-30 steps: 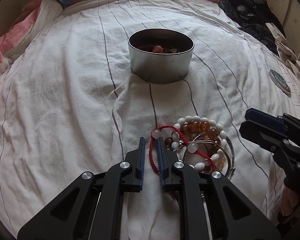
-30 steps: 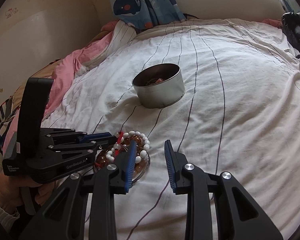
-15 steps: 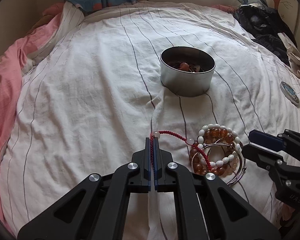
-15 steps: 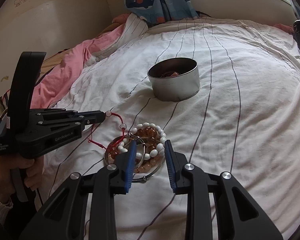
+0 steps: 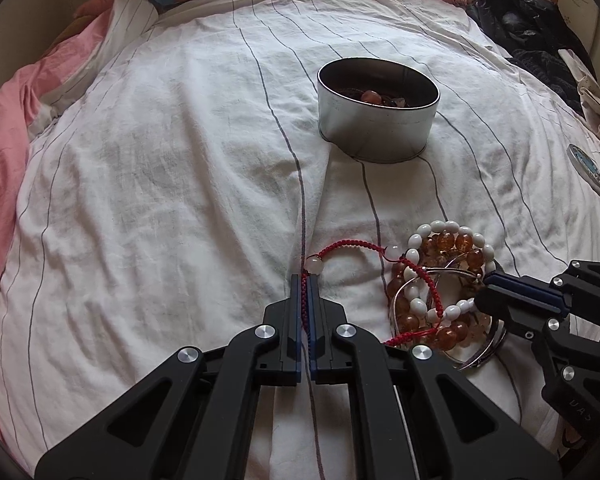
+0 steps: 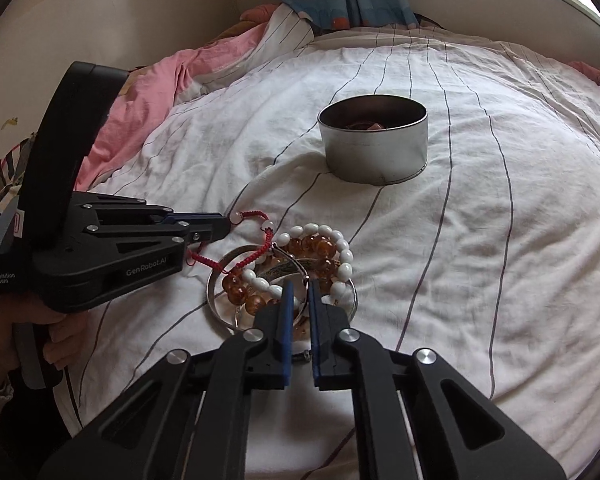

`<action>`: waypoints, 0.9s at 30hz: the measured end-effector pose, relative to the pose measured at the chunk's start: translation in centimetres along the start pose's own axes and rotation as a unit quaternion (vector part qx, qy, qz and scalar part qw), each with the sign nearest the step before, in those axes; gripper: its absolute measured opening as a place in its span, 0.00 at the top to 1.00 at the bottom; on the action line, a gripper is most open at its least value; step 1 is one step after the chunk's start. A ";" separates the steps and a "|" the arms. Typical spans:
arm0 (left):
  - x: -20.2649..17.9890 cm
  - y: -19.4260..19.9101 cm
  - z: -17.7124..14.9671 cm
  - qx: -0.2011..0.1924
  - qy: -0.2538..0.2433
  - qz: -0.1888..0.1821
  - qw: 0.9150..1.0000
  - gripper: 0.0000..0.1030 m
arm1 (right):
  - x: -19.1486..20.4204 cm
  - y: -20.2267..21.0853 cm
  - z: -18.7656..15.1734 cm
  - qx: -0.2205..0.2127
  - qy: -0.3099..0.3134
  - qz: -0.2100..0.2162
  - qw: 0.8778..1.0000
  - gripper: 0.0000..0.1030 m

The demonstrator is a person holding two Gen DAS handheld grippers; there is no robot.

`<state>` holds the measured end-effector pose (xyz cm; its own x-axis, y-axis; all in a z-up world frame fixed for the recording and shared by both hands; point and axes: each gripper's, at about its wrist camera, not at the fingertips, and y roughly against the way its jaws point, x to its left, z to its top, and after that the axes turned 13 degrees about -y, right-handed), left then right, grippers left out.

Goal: Organize jewelry

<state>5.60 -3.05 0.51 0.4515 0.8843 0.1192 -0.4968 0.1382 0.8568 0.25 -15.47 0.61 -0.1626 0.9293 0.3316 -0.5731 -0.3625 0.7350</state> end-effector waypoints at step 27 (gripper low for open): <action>-1.9 6.9 3.6 -0.109 0.000 -0.017 0.994 0.98 | -3.9 4.3 2.9 -0.101 -0.089 0.011 0.991 0.97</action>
<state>4.00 -5.41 7.96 0.4710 0.8774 0.0913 -0.6300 0.2622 0.7310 0.74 -20.82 4.19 -0.0419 0.8877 0.4585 -0.7237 -0.3434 0.5987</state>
